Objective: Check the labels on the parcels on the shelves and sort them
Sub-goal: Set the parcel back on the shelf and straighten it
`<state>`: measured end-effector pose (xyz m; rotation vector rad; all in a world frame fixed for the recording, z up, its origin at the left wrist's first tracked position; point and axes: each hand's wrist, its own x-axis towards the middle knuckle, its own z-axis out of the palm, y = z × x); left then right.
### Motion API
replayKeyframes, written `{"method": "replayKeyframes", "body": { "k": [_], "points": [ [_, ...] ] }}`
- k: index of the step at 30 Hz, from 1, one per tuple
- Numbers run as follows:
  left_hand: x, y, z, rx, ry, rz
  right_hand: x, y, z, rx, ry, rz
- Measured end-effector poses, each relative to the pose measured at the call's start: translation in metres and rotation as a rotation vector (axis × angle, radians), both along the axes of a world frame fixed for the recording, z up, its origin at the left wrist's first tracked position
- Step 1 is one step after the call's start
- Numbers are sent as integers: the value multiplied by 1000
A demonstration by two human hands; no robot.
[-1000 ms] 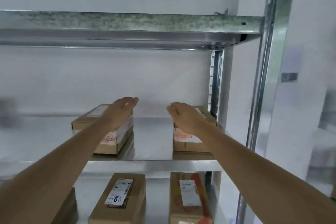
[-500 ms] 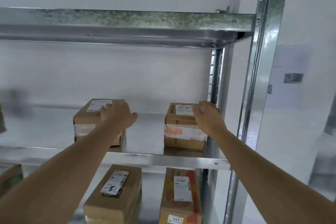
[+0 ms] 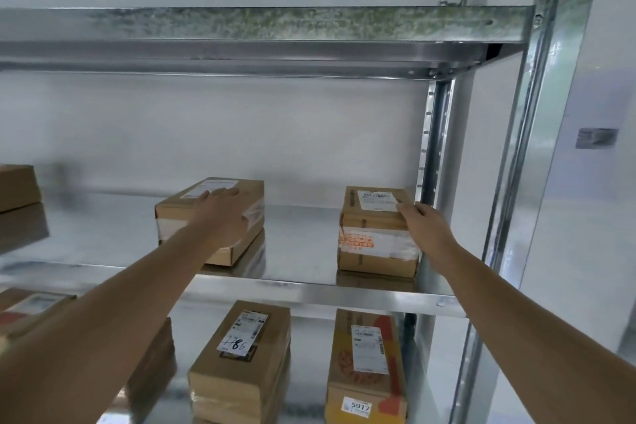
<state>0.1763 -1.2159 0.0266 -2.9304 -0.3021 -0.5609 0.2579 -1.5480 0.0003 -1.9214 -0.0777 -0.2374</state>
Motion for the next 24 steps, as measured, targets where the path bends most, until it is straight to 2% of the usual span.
{"method": "replayKeyframes", "body": {
  "k": [3,5,7,10,12,14,19,24],
  "points": [
    [9,-17,-1,-25,-141,-41,2,0,0,42,3,21],
    [12,-45,0,-159,-246,-162,4,-1,-4,126,28,35],
    [12,-78,-3,-451,-257,-259,4,-2,-7,292,82,44],
    [24,-116,-17,-1070,-61,-302,2,-5,-12,536,153,41],
    [33,-135,-29,-1464,75,-302,-2,-6,-17,617,193,64],
    [40,-145,-39,-1699,106,-339,-4,-2,-23,631,232,79],
    [51,-149,-48,-1914,90,-543,-5,-2,-27,667,206,176],
    [58,-133,-63,-2006,59,-656,-7,-9,-35,697,157,231]
  ]
}}
